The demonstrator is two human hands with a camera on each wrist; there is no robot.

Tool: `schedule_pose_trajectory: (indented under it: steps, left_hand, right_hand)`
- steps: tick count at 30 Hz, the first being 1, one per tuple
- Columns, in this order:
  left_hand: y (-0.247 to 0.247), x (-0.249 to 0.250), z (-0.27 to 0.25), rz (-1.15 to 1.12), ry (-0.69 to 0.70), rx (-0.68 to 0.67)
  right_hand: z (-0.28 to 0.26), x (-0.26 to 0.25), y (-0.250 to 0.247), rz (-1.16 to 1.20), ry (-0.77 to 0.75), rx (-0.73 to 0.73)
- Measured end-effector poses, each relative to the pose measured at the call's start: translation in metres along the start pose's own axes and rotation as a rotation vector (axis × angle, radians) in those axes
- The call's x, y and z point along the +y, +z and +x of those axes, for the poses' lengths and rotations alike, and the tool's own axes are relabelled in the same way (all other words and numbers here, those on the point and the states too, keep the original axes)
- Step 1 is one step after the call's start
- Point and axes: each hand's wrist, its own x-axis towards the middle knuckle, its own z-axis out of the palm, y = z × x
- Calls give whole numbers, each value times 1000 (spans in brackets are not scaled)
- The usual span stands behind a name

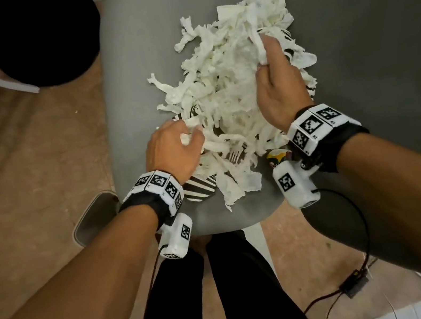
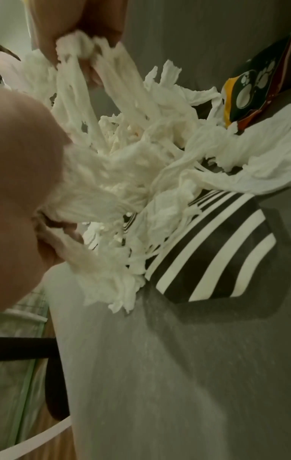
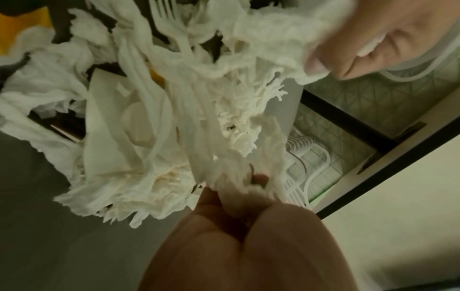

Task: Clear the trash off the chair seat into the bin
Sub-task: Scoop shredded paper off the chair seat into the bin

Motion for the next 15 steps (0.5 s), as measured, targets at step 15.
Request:
schedule_pose_trajectory:
  steps: [15]
  left_hand:
    - [-16,7,-18,-164,-102,52]
  right_hand:
    - [-2,-12,0,-79,147,-180]
